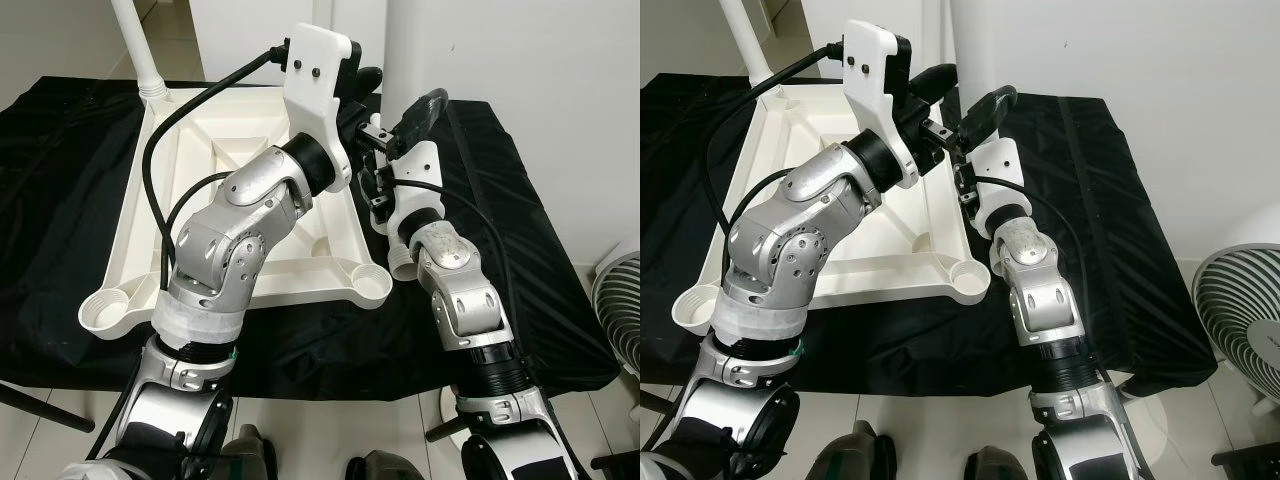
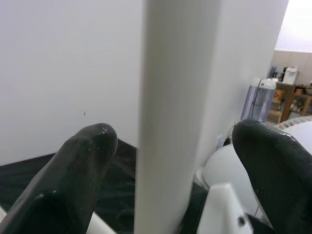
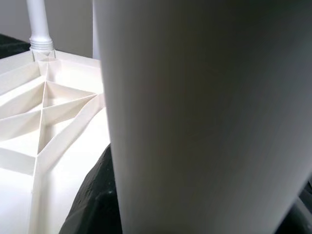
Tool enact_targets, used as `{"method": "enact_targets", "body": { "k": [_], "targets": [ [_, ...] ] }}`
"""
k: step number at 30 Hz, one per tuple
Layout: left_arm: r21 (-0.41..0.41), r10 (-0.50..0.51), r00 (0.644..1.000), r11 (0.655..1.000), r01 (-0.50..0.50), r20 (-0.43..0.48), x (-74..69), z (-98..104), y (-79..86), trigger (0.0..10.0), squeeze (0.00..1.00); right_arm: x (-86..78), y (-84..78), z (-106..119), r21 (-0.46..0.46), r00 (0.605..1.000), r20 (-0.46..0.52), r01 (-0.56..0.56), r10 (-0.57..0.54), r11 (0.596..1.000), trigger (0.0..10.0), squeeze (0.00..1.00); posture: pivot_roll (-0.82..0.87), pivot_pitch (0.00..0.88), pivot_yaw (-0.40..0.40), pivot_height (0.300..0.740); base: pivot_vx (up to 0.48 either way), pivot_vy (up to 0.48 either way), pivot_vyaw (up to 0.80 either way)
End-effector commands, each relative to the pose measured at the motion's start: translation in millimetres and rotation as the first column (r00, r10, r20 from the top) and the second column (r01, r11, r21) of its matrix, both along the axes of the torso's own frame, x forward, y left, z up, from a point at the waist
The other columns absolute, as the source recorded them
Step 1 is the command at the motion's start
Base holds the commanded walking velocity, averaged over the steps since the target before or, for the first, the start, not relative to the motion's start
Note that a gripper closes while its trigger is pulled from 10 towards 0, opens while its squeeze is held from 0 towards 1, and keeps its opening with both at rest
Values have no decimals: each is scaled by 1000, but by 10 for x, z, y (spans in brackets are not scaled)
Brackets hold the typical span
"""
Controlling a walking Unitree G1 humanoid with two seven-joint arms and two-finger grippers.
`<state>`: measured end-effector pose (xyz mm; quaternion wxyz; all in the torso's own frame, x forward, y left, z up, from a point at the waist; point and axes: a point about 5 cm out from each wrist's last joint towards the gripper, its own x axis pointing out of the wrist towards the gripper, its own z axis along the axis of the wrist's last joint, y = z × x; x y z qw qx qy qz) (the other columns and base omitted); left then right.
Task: Building children table
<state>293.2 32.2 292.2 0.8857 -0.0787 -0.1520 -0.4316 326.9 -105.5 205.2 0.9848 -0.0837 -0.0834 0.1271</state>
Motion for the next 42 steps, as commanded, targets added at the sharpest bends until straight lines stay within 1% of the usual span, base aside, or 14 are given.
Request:
{"method": "enact_targets", "body": {
  "k": [1,3,5,10,13,16,20,22,24,29,30,31,36,42],
  "targets": [
    [28,15,1000,999,-15,-5,8,-52,23,10000,0,2,-23,31,41,1000,21,11,-11,999,10000,0,-23,21,-12,740,0,0,0],
    [56,82,997,995,-81,-15,33,-146,103,10000,0,-13,-57,7,76,999,24,38,-39,996,10000,0,-22,24,-10,740,0,0,0],
    [64,111,994,992,-109,-24,38,-196,147,10000,0,-29,-84,-21,92,999,21,48,-50,995,10000,0,-20,27,-11,740,0,0,0],
    [75,135,990,988,-132,-38,38,-252,190,10000,0,-53,-113,-47,107,998,21,52,-54,993,10000,0,-18,29,-13,740,0,0,0],
    [98,192,981,977,-188,-32,18,-368,291,10000,0,-104,-162,-130,118,998,9,60,-61,991,10000,0,-16,36,-14,740,0,0,0],
    [110,204,979,974,-200,-26,5,-400,311,10000,0,-122,-167,-151,119,998,8,56,-58,991,10000,0,-16,38,-15,740,0,0,0],
    [155,229,973,962,-225,-11,-40,-520,359,10000,0,-198,-131,-200,123,1000,11,22,-23,992,10000,0,-17,43,-17,740,0,0,0],
    [202,244,969,951,-236,-19,-61,-637,372,10000,0,-260,-69,-196,146,999,22,-44,41,988,10000,0,-17,47,-18,740,0,0,0],
    [202,244,969,951,-236,-19,-61,-637,372,10000,0,-260,-69,-196,146,999,22,-44,41,988,10000,0,-17,47,-18,740,0,0,0],
    [289,228,973,934,-211,-28,-160,-879,362,10000,0,-327,-13,-179,147,994,52,-101,94,984,10000,0,-14,56,-21,740,0,0,0],
    [289,228,973,934,-211,-28,-160,-879,362,10000,0,-327,-13,-179,147,994,52,-101,94,984,10000,0,-14,56,-21,740,0,0,0],
    [320,211,977,928,-192,-26,-193,-960,367,10000,0,-335,-3,-188,137,993,50,-110,104,984,10000,0,-13,57,-22,740,0,0,0],
    [318,206,977,931,-179,-55,-225,-1030,393,10000,0,-369,16,-278,80,992,30,-126,124,989,10000,0,-11,57,-21,740,0,0,0],
    [324,207,977,929,-181,-48,-263,-1068,418,10000,0,-413,35,-316,65,990,27,-140,138,988,10000,0,-11,56,-19,740,0,0,0]
  ]
}}
